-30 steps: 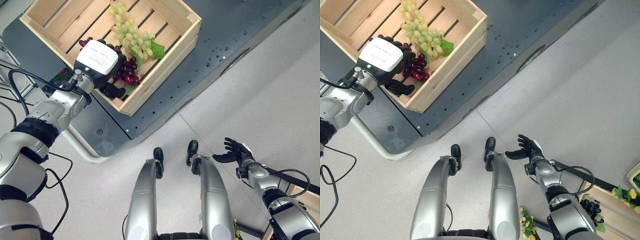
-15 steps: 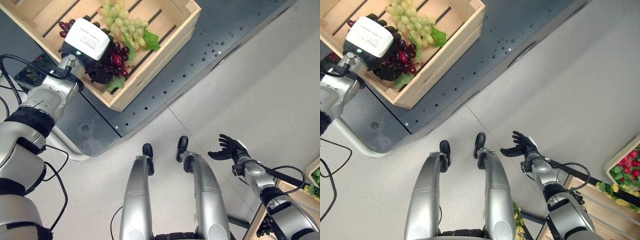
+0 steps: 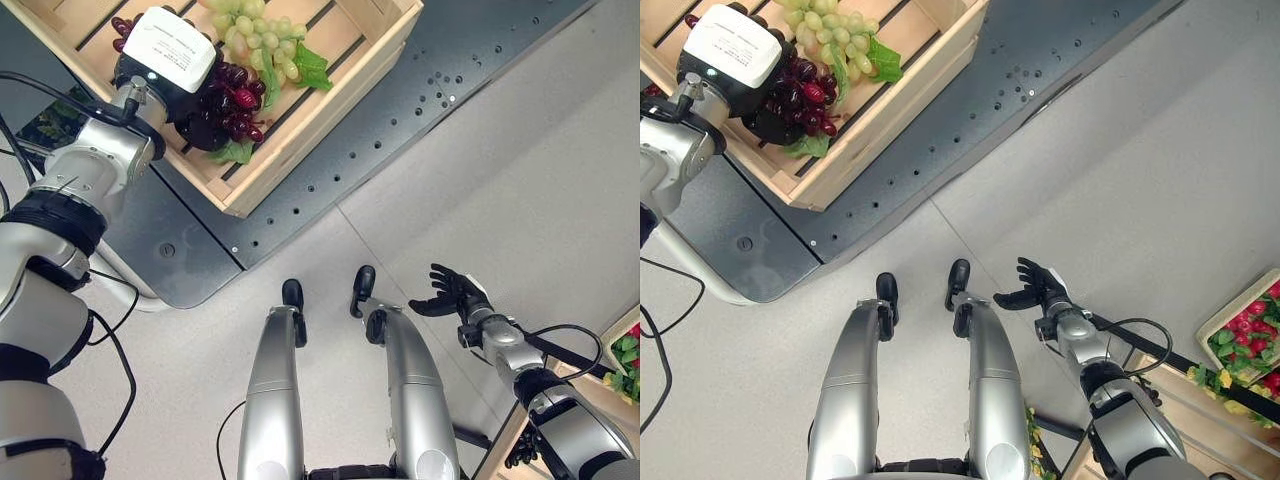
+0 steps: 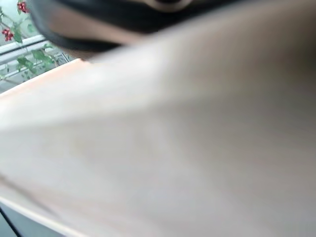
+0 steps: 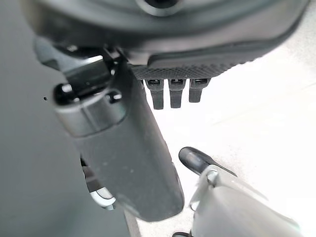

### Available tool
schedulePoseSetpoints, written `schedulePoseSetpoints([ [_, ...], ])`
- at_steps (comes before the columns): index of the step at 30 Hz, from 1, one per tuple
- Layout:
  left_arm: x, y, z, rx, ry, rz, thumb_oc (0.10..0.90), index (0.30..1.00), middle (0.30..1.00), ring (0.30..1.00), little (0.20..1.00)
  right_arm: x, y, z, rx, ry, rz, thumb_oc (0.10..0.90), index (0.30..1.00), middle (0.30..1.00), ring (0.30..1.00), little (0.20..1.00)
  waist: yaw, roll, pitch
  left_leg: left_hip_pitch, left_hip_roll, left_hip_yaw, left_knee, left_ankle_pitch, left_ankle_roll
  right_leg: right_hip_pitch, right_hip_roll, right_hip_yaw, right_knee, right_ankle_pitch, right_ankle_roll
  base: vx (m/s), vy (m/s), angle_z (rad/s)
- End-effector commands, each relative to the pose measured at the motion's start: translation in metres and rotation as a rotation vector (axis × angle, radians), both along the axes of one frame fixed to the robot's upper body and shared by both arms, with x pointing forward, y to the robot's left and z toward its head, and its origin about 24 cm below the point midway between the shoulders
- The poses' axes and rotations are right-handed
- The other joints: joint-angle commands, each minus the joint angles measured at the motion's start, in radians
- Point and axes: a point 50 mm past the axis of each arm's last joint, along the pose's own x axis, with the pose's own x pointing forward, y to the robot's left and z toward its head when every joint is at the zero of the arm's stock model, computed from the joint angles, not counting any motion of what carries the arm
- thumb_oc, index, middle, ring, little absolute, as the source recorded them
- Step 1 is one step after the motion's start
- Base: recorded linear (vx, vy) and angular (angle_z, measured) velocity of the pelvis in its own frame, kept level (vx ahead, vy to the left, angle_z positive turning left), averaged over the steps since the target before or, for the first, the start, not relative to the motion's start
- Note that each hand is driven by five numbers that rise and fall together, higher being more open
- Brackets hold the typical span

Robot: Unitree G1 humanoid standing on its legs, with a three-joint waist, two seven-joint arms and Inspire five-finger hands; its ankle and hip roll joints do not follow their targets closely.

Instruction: Pick up the fruits from the basket on one side to the basket on the other side

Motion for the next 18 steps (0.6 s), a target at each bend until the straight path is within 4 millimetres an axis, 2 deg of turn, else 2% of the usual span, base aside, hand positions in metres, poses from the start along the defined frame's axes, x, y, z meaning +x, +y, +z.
schedulePoseSetpoints([
  [1, 0.001, 0.027, -0.009, 0.017, 0.084, 0.153, 0.634, 0.651, 0.651, 0.651, 0.651, 0.004, -0.013, 0.012, 0.006, -0.072, -0.061, 0.800, 0.900, 0.900, 0.900, 0.900, 0.000, -0.013, -0.011, 0.016, 0.017, 0.014, -0.125, 0.052, -0.015, 0.058, -0.019, -0.004, -0.019, -0.007, 0.041, 0.00, 0.000, 0.00],
  [2, 0.001, 0.027, -0.011, 0.016, 0.092, 0.150, 0.496, 0.444, 0.444, 0.444, 0.444, 0.004, -0.013, 0.013, 0.007, -0.073, -0.061, 0.800, 0.900, 0.900, 0.900, 0.900, -0.001, -0.013, -0.011, 0.016, 0.018, 0.015, -0.126, 0.053, -0.014, 0.057, -0.019, -0.004, -0.020, -0.006, 0.041, 0.00, 0.000, 0.00],
  [3, 0.002, 0.027, -0.013, 0.013, 0.103, 0.145, 0.400, 0.300, 0.300, 0.300, 0.300, 0.005, -0.013, 0.014, 0.008, -0.077, -0.061, 0.800, 0.900, 0.900, 0.900, 0.900, -0.002, -0.012, -0.011, 0.017, 0.018, 0.017, -0.129, 0.054, -0.014, 0.057, -0.017, -0.002, -0.023, -0.004, 0.041, 0.00, 0.000, 0.00],
  [8, 0.002, 0.026, -0.014, 0.025, 0.069, 0.091, 0.400, 0.300, 0.300, 0.300, 0.300, 0.006, -0.015, 0.016, 0.012, -0.079, -0.071, 0.800, 0.900, 0.900, 0.900, 0.900, -0.008, -0.006, -0.011, 0.030, 0.017, 0.024, -0.133, 0.054, -0.014, 0.066, -0.015, 0.004, -0.027, -0.004, 0.040, 0.00, 0.000, 0.00],
  [15, -0.002, 0.018, -0.006, 0.054, -0.014, -0.022, 0.400, 0.300, 0.300, 0.300, 0.300, 0.003, -0.015, 0.012, 0.016, -0.071, -0.078, 0.800, 0.900, 0.900, 0.900, 0.900, -0.007, 0.005, -0.011, 0.074, 0.013, 0.031, -0.146, 0.051, -0.015, 0.106, -0.012, 0.011, -0.039, -0.005, 0.042, -0.01, -0.021, -0.01],
  [18, -0.005, 0.016, -0.003, -0.031, -0.055, -0.079, 0.400, 0.300, 0.300, 0.300, 0.300, -0.001, -0.014, 0.007, 0.011, -0.065, -0.063, 0.800, 0.900, 0.900, 0.900, 0.900, -0.003, 0.008, -0.011, 0.117, 0.014, 0.037, -0.161, 0.047, -0.013, 0.143, -0.011, 0.016, -0.053, -0.004, 0.048, 0.00, -0.024, -0.01],
])
